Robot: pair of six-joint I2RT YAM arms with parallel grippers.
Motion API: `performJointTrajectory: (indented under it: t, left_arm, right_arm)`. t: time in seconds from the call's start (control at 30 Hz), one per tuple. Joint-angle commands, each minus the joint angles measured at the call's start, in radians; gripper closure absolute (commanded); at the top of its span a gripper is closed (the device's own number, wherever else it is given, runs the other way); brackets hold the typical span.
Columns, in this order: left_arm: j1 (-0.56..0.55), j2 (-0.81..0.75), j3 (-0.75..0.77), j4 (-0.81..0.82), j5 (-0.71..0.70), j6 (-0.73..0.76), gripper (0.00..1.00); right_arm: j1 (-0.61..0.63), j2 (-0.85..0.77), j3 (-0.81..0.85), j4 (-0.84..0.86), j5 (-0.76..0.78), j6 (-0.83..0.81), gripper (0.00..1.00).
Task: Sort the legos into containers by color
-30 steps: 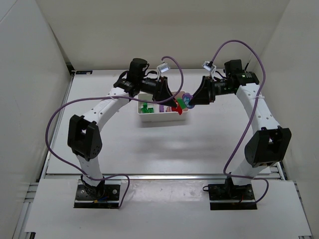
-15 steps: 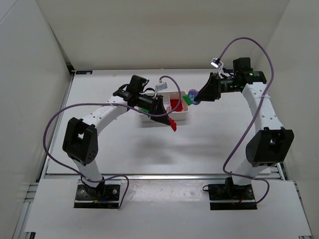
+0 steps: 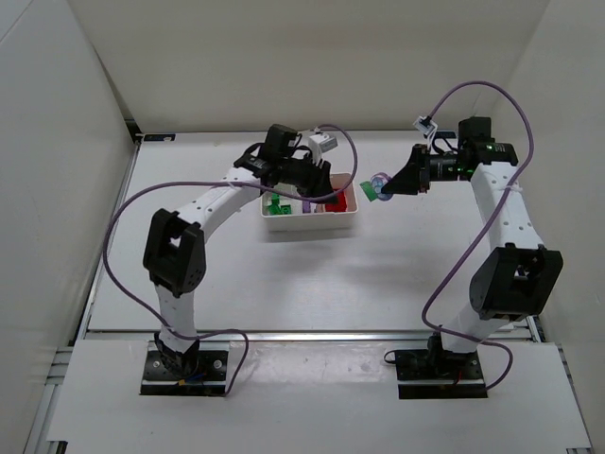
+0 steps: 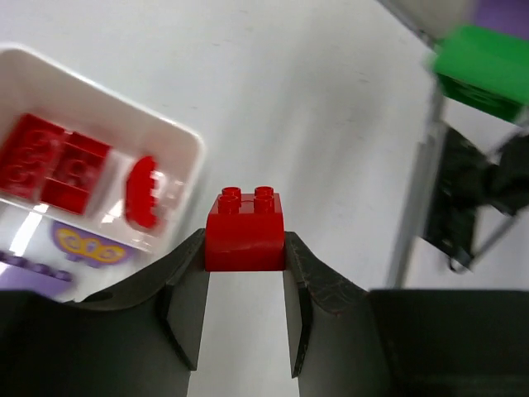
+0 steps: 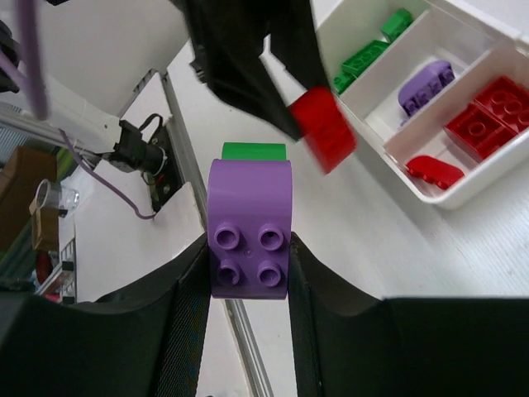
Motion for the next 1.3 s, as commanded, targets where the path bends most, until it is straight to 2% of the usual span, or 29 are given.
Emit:
performJointTrajectory:
  t: [0.0, 0.13, 0.23, 0.27, 0.3, 0.37, 0.4, 0.43, 0.47, 0.57, 0.7, 0.73, 0.77, 0.8, 0.83, 0.87, 0.93, 1.0, 1.07, 1.27]
  left_arm:
    - [-0.017, 0.087, 0.097, 0.0, -0.224, -0.044, 0.86]
    - [-0.02, 0.162, 0.171, -0.009, -0.346, -0.064, 0.86]
    - [-0.021, 0.216, 0.214, -0.012, -0.369, -0.04, 0.85]
    - [-0.021, 0.228, 0.232, -0.009, -0.38, -0.037, 0.82]
    - [-0.02, 0.242, 0.243, -0.009, -0.389, -0.032, 0.77]
    - [-0.02, 0.272, 0.264, -0.015, -0.402, -0.024, 0.62]
    - [-0.02, 0.283, 0.28, -0.017, -0.399, -0.024, 0.48]
    - [-0.021, 0.291, 0.289, -0.022, -0.39, -0.02, 0.42]
    - [-0.02, 0.296, 0.295, -0.019, -0.38, -0.021, 0.31]
    - [-0.017, 0.271, 0.3, -0.006, -0.276, -0.021, 0.19]
    - [0.018, 0.19, 0.238, 0.092, 0.003, -0.076, 0.13]
    - [0.031, 0.176, 0.225, 0.112, 0.069, -0.128, 0.13]
    - [0.04, 0.135, 0.208, 0.144, 0.203, -0.159, 0.13]
    - [0.057, 0.11, 0.165, 0.226, 0.269, -0.2, 0.14]
    - [0.063, 0.095, 0.145, 0.277, 0.413, -0.248, 0.15]
    - [0.067, 0.066, 0.126, 0.318, 0.472, -0.345, 0.16]
    - [0.069, 0.046, 0.065, 0.42, 0.592, -0.432, 0.18]
    - [0.063, 0.01, 0.001, 0.609, 0.632, -0.591, 0.18]
    - [0.055, -0.011, -0.07, 0.687, 0.678, -0.676, 0.18]
    - [0.048, -0.02, -0.108, 0.767, 0.663, -0.714, 0.18]
  right_arm:
    - [-0.028, -0.068, -0.017, 0.031, 0.022, 0.022, 1.0]
    - [-0.049, -0.082, -0.032, 0.032, 0.022, 0.027, 1.0]
    - [-0.062, -0.085, -0.037, 0.034, 0.026, 0.028, 1.0]
    - [-0.063, -0.087, -0.039, 0.032, 0.025, 0.025, 1.0]
    - [-0.066, -0.088, -0.037, 0.026, 0.026, 0.024, 1.0]
    - [-0.065, -0.09, -0.039, 0.026, 0.025, 0.017, 1.0]
    - [-0.066, -0.09, -0.042, 0.026, 0.022, 0.016, 1.0]
    - [-0.066, -0.09, -0.045, 0.026, 0.02, 0.016, 1.0]
    - [-0.065, -0.085, -0.045, 0.026, 0.013, 0.014, 1.0]
    - [-0.066, -0.064, -0.046, 0.026, 0.003, 0.014, 1.0]
    - [-0.066, -0.032, -0.031, 0.023, -0.009, 0.007, 1.0]
    - [-0.065, -0.024, -0.026, 0.023, -0.036, 0.007, 1.0]
    - [-0.065, -0.009, -0.02, 0.02, -0.056, 0.008, 1.0]
    - [-0.065, -0.001, -0.014, 0.02, -0.078, 0.01, 1.0]
    - [-0.062, 0.007, -0.003, 0.029, -0.098, 0.019, 1.0]
    - [-0.057, 0.024, 0.001, 0.04, -0.122, 0.03, 1.0]
    - [-0.042, 0.042, 0.026, 0.051, -0.127, 0.057, 1.0]
    - [-0.028, 0.073, 0.053, 0.042, -0.148, 0.051, 1.0]
    - [-0.016, 0.099, 0.093, 0.032, -0.197, 0.054, 1.0]
    - [0.01, 0.126, 0.112, 0.109, -0.294, 0.16, 1.0]
